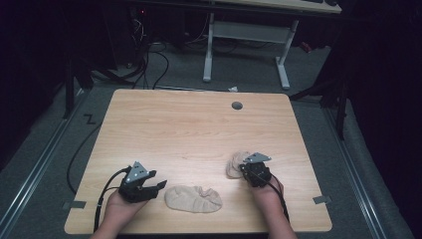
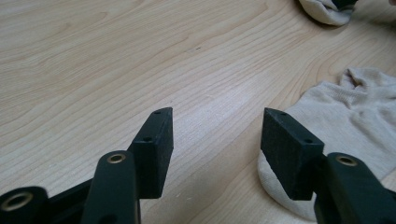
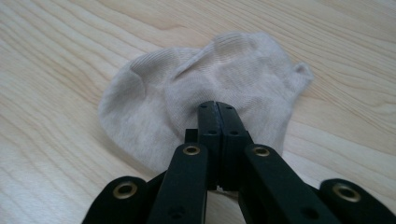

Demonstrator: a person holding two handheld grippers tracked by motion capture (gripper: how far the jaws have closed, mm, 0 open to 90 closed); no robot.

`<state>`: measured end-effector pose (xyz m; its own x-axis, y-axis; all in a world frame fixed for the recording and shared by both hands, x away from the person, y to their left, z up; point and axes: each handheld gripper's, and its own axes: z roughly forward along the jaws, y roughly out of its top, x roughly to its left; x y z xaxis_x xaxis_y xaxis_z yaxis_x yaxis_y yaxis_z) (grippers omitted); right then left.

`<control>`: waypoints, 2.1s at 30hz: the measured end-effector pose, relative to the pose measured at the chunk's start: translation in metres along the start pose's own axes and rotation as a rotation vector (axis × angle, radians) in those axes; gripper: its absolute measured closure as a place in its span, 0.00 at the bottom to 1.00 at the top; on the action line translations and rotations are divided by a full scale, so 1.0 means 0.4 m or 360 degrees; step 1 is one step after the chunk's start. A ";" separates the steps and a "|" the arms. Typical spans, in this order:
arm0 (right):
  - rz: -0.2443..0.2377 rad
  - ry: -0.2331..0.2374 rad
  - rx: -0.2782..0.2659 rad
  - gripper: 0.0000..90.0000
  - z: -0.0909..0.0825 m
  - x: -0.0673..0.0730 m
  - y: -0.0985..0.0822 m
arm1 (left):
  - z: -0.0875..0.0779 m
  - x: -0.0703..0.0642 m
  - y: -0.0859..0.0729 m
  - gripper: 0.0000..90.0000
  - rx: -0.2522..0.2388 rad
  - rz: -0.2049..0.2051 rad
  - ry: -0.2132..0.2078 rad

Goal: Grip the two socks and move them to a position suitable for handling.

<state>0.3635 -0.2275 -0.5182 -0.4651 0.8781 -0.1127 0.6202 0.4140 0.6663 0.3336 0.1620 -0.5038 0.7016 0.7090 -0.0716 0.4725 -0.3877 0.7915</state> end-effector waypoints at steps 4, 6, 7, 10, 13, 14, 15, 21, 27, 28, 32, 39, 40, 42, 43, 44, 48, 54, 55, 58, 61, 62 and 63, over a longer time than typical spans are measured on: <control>-0.0047 0.0025 0.0000 1.00 0.004 0.024 0.010 | 0.004 -0.002 -0.002 0.49 0.0020 0.0014 0.0003; -0.0066 0.0033 0.0003 1.00 0.005 0.034 0.013 | 0.004 -0.005 -0.001 0.49 0.0024 0.0022 0.0001; -0.0070 0.0041 -0.0001 1.00 0.007 0.038 0.015 | 0.004 -0.006 -0.001 0.49 0.0019 0.0024 0.0005; -0.0074 0.0049 0.0001 1.00 0.009 0.047 0.019 | 0.002 -0.006 -0.001 0.49 0.0016 0.0023 0.0003; -0.0089 0.0052 0.0005 1.00 0.013 0.062 0.025 | 0.001 -0.002 -0.001 0.49 0.0015 0.0024 0.0003; -0.0096 0.0051 0.0003 1.00 0.014 0.073 0.028 | -0.001 0.002 -0.001 0.49 0.0008 0.0020 0.0008; -0.0096 0.0051 0.0003 1.00 0.014 0.073 0.028 | -0.001 0.002 -0.001 0.49 0.0008 0.0020 0.0008; -0.0160 0.0077 0.0006 0.99 0.023 0.131 0.048 | -0.012 0.004 -0.002 0.49 -0.0004 0.0036 0.0003; -0.0238 0.0120 -0.0007 0.99 0.034 0.183 0.068 | -0.022 0.010 -0.006 0.49 -0.0008 0.0031 0.0014; -0.0247 0.0127 -0.0010 0.99 0.036 0.189 0.070 | -0.024 0.012 -0.008 0.49 -0.0011 0.0025 0.0021; -0.0279 0.0171 -0.0037 0.97 0.032 0.206 0.085 | -0.036 0.014 -0.017 0.49 -0.0001 0.0024 0.0053; -0.0261 0.0264 -0.0218 0.87 -0.009 0.211 0.115 | -0.053 0.018 -0.032 0.50 -0.0002 -0.0005 0.0094; -0.0275 0.0276 -0.0212 0.82 -0.006 0.216 0.117 | -0.056 0.020 -0.033 0.50 -0.0004 -0.0006 0.0095; -0.0294 0.0272 -0.0154 0.70 0.022 0.234 0.118 | -0.059 0.022 -0.034 0.50 -0.0006 -0.0019 0.0107; -0.0314 0.0217 -0.0138 0.68 0.028 0.236 0.121 | -0.061 0.023 -0.035 0.50 -0.0005 -0.0024 0.0110; -0.0314 0.0217 -0.0138 0.68 0.028 0.236 0.121 | -0.061 0.024 -0.035 0.50 -0.0004 -0.0032 0.0114; -0.0217 0.0183 -0.0132 0.62 0.040 0.208 0.125 | -0.065 0.018 -0.035 0.50 -0.0009 -0.0023 0.0123; -0.0235 0.0118 -0.0032 0.86 0.064 0.192 0.109 | -0.051 0.015 -0.028 0.49 -0.0002 -0.0011 0.0100; -0.0225 0.0141 -0.0029 0.91 0.058 0.184 0.107 | -0.046 0.013 -0.027 0.49 0.0004 0.0002 0.0094; -0.0225 0.0147 -0.0068 0.92 0.047 0.179 0.107 | -0.041 0.009 -0.026 0.49 0.0019 0.0024 0.0083; -0.0206 0.0168 -0.0111 0.92 0.033 0.176 0.109 | -0.043 0.007 -0.027 0.49 0.0021 0.0039 0.0085; -0.0198 0.0180 -0.0137 0.92 0.026 0.177 0.109 | -0.045 0.008 -0.026 0.49 0.0022 0.0043 0.0086; -0.0198 0.0180 -0.0137 0.92 0.026 0.177 0.109 | -0.046 0.010 -0.026 0.49 0.0014 0.0040 0.0087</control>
<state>0.3642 -0.1449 -0.5046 -0.6056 0.7870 -0.1178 0.4994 0.4911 0.7137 0.3216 0.1797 -0.5011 0.6833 0.7299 -0.0182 0.4600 -0.4109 0.7871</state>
